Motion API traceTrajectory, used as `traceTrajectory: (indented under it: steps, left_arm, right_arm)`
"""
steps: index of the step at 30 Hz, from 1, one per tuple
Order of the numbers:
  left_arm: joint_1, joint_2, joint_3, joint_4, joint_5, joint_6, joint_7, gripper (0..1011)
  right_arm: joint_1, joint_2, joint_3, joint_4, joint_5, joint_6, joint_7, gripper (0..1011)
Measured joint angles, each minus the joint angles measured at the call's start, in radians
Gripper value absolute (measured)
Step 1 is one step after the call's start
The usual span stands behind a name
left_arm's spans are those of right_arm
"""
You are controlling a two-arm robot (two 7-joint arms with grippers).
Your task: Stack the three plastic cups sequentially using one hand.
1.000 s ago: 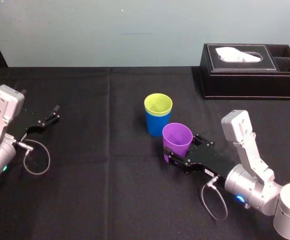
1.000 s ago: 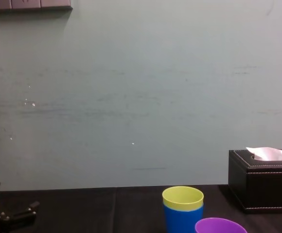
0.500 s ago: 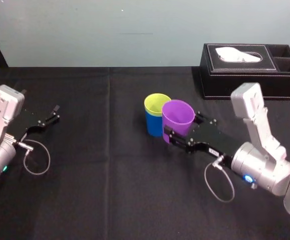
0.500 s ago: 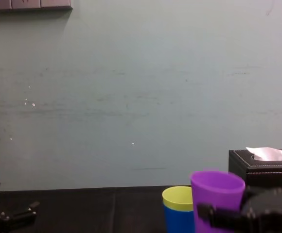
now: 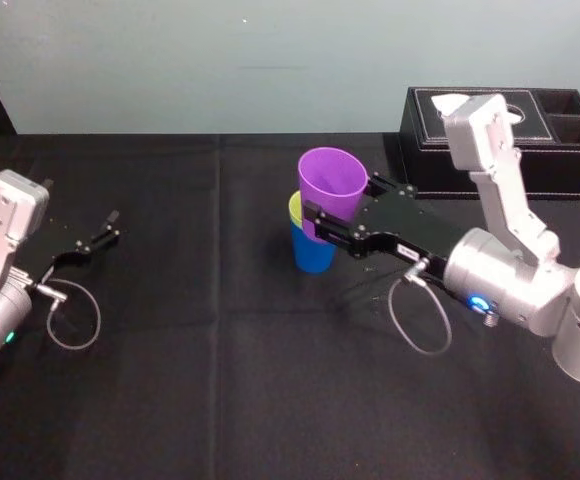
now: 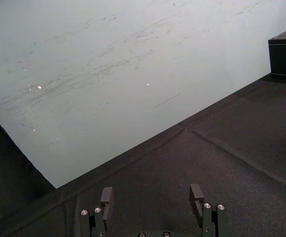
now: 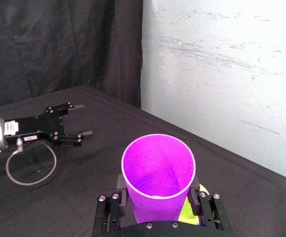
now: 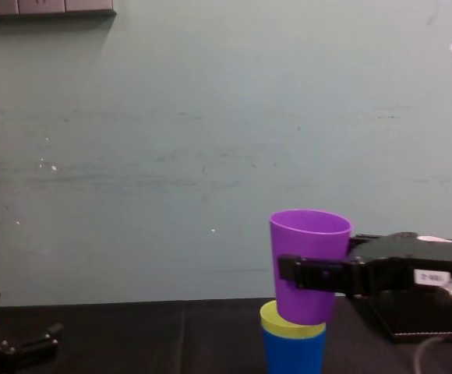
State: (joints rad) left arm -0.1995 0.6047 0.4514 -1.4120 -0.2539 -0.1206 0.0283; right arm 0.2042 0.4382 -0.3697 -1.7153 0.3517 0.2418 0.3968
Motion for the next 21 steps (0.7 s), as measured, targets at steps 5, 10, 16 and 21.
traceTrajectory:
  steps: [5, 10, 16, 21]
  left_arm:
    - [0.0, 0.0, 0.0, 0.0, 0.0, 0.0, 0.0, 1011]
    - [0.0, 0.0, 0.0, 0.0, 0.0, 0.0, 0.0, 1011]
    - [0.0, 0.0, 0.0, 0.0, 0.0, 0.0, 0.0, 1011]
    - [0.0, 0.0, 0.0, 0.0, 0.0, 0.0, 0.0, 1012]
  right_arm:
    - [0.04, -0.022, -0.023, 0.042, -0.009, -0.001, -0.012, 716]
    - [0.079, -0.048, -0.033, 0.088, -0.01, -0.012, -0.017, 716]
    - [0.112, -0.064, -0.04, 0.129, -0.015, -0.033, -0.02, 715]
    - [0.12, -0.067, -0.042, 0.146, -0.022, -0.041, -0.024, 715]
